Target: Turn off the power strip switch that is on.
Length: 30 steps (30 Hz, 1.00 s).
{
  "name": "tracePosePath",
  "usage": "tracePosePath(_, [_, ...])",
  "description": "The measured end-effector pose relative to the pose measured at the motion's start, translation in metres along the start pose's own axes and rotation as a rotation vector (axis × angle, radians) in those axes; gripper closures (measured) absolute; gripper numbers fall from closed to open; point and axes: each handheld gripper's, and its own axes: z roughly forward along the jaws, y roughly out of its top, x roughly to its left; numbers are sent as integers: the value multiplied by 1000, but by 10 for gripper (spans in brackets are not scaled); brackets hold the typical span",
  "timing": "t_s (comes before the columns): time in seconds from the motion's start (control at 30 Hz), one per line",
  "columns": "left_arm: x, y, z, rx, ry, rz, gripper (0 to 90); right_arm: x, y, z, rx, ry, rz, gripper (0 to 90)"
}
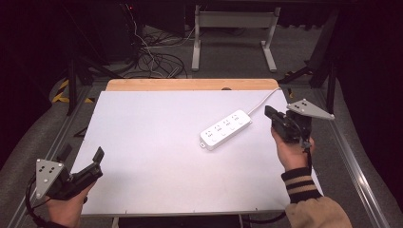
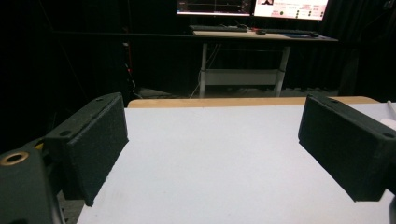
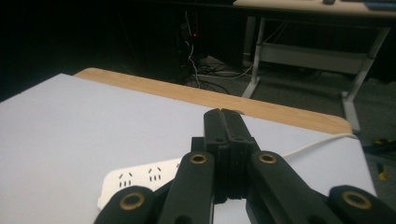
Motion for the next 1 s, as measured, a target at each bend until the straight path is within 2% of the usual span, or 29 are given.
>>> tracePosePath(0.07, [1, -1, -2, 1, 6, 2, 86, -1, 1, 7, 19, -3, -2, 900])
tracePosePath(0.1, [2, -1, -4, 0, 10, 4, 86, -1, 8, 19, 81, -12, -39, 900])
tracePosePath(0.17, [5, -2, -9, 1, 36, 0, 86, -2, 18, 27, 69, 9, -23, 900])
tracePosePath(0.23, [8, -3, -13, 0, 53, -4, 86, 0, 24, 38, 81, 20, -25, 900])
tracePosePath(0.3, [10, -3, -15, 3, 60, 1, 86, 2, 27, 52, 124, 31, -25, 900])
tracePosePath(0.33, [11, -4, -16, 3, 65, 3, 86, 2, 27, 52, 124, 31, -25, 900])
tracePosePath(0.4, [13, -4, -20, 4, 75, 7, 86, 4, 27, 69, 170, 36, -41, 900])
tracePosePath(0.43, [14, -4, -22, 1, 79, 0, 86, 3, 23, 86, 219, 35, -53, 900])
tracePosePath(0.5, [17, -5, -27, -3, 92, -2, 86, 1, 15, 103, 286, 25, -61, 900])
tracePosePath(0.57, [18, -5, -28, -1, 95, -1, 86, -2, 7, 115, 329, 26, -59, 900])
tracePosePath(0.63, [19, -6, -29, 1, 99, -1, 86, -4, 3, 120, 343, 25, -57, 900])
tracePosePath(0.7, [19, -6, -32, -1, 103, -4, 86, -8, -8, 133, 380, 27, -51, 900])
tracePosePath(0.8, [19, -6, -32, -5, 100, -2, 86, -10, -16, 139, 405, 29, -52, 900])
tracePosePath(0.83, [19, -6, -32, -5, 98, -1, 86, -12, -23, 143, 420, 39, -38, 900])
tracePosePath(0.93, [18, -6, -31, 0, 94, 3, 86, -15, -34, 146, 419, 46, 0, 900])
tracePosePath(1.0, [18, -5, -31, -1, 90, 2, 86, -16, -43, 152, 450, 43, -10, 899])
